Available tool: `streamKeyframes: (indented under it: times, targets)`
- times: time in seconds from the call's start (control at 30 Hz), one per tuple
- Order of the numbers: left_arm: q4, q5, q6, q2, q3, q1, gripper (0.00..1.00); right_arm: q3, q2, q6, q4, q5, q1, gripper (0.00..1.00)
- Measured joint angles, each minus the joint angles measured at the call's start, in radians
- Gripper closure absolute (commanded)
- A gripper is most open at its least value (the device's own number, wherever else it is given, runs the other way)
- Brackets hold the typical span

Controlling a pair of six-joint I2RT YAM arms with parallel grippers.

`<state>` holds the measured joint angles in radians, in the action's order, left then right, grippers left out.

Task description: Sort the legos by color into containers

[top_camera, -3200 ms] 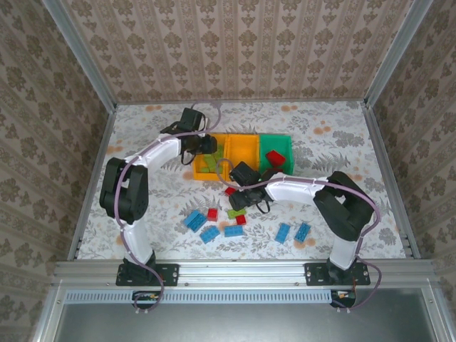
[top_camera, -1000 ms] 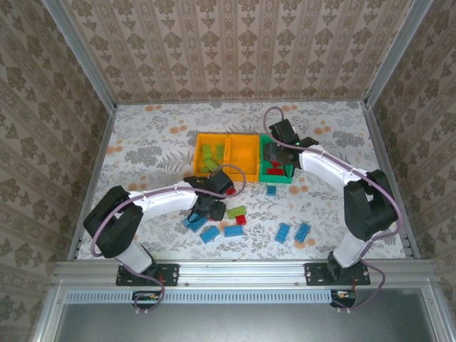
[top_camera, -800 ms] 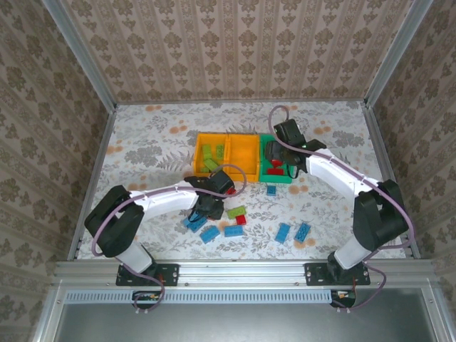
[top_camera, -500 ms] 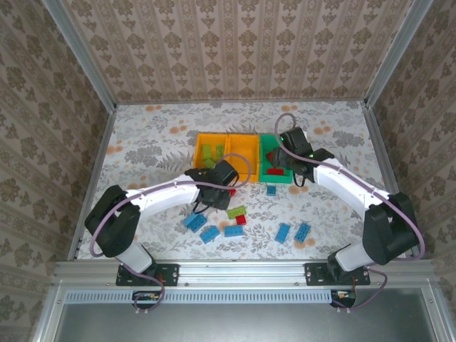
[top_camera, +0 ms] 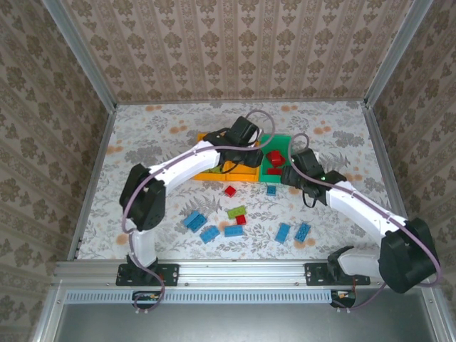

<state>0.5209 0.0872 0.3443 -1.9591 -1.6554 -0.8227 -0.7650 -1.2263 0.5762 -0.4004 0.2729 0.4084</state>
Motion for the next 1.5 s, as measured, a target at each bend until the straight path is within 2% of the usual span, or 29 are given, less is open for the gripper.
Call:
streamKeyframes:
  times: [0.2,0.43,0.63,0.8,0.93,1.0,1.1,1.17,1.37,1.5]
  targets:
    - [0.002,0.053,-0.01,-0.159,-0.175,0.009,0.75,0.075,0.059,0.062,0.001,-0.031,0.028,0.22]
    - [-0.014,0.098,-0.001,-0.234,-0.264,0.021,0.71,0.098,0.021,0.132,0.037,-0.045,0.142,0.22]
    - [-0.039,0.13,0.026,-0.283,-0.321,0.037,0.56,0.097,-0.086,0.171,0.083,-0.043,0.206,0.22]
    - [-0.054,0.16,0.065,-0.29,-0.322,0.045,0.33,0.061,-0.176,0.187,0.103,-0.041,0.224,0.22]
    - [-0.075,0.177,0.092,-0.29,-0.32,0.046,0.24,0.024,-0.245,0.187,0.124,-0.041,0.226,0.24]
    - [-0.093,0.187,0.103,-0.288,-0.309,0.047,0.16,0.003,-0.28,0.187,0.129,-0.04,0.227,0.27]
    - [-0.117,0.192,0.119,-0.263,-0.254,0.048,0.09,-0.028,-0.327,0.185,0.132,-0.038,0.228,0.32]
    - [-0.126,0.194,0.126,-0.23,-0.2,0.053,0.0,-0.053,-0.363,0.182,0.132,-0.03,0.229,0.38]
    - [-0.163,0.169,0.135,-0.058,-0.004,0.084,0.0,-0.098,-0.438,0.164,0.131,-0.012,0.23,0.66]
    - [-0.198,0.14,0.135,0.094,0.155,0.12,0.0,-0.117,-0.438,0.147,0.131,-0.008,0.237,0.74]
